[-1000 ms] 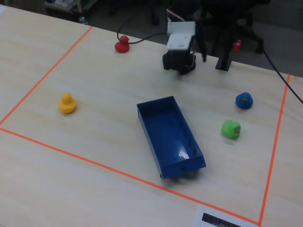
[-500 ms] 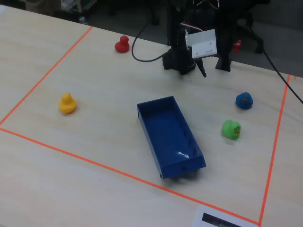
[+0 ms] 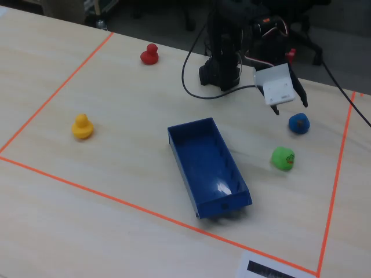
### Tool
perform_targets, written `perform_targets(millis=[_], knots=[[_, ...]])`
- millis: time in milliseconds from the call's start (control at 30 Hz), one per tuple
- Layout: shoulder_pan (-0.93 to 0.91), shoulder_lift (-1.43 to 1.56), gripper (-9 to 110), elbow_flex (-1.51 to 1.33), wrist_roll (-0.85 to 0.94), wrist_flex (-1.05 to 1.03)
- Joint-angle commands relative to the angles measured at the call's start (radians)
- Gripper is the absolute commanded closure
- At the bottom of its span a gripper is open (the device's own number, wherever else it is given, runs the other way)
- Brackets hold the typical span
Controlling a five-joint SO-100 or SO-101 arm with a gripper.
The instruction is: Grasp green duck and put it into box.
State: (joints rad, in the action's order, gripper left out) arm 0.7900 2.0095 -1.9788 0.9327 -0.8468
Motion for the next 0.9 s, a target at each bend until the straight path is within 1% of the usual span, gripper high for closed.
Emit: perform_targets(millis=[0,167,500,867], knots=[[-0.038,-0.049,73,-0.002,0.031,0.089],[-0.075,-0.137,74,-0.014,0.058,0.170],[-0.041,-0.222,74,-0.035,0.048,0.276],[-0.020,-0.336,73,0.020,0.020,0.341]])
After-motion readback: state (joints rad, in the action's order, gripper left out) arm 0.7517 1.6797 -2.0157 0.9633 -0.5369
